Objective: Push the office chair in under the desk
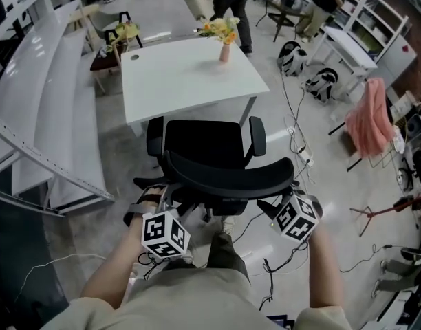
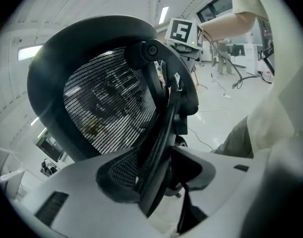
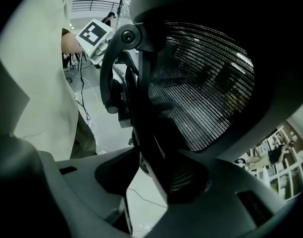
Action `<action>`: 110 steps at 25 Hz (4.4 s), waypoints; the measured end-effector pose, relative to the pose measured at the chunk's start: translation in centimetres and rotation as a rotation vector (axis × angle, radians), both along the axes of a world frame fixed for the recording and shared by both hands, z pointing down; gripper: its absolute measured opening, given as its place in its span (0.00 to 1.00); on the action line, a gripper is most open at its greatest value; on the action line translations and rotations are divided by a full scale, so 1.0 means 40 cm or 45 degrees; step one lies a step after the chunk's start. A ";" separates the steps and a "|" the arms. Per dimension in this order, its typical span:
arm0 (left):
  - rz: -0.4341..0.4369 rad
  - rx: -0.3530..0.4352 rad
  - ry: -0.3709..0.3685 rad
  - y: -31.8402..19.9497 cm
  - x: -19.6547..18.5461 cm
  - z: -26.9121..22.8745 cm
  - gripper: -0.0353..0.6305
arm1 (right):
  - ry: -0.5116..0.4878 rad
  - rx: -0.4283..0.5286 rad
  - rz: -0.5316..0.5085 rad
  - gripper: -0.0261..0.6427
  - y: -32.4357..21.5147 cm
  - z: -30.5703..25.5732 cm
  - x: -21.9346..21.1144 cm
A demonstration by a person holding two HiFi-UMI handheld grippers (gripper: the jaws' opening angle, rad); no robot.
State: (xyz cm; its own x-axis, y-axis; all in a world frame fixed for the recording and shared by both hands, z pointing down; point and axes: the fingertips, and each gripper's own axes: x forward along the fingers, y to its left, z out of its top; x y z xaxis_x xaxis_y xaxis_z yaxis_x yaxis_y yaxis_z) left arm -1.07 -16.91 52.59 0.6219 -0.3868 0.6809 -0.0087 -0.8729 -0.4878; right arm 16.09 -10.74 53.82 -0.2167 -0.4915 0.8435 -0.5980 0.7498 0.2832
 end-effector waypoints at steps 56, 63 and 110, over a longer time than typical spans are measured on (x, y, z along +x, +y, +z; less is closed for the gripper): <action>-0.338 -0.001 -0.008 -0.484 0.229 0.004 0.36 | -0.007 0.153 -0.416 0.30 -0.612 0.003 0.255; -0.400 0.006 -0.007 -0.592 0.259 -0.002 0.36 | -0.012 0.132 -0.493 0.29 -0.740 -0.002 0.287; -0.599 0.031 0.203 -0.826 0.195 -0.063 0.40 | 0.025 0.313 -0.271 0.32 -0.969 -0.034 0.230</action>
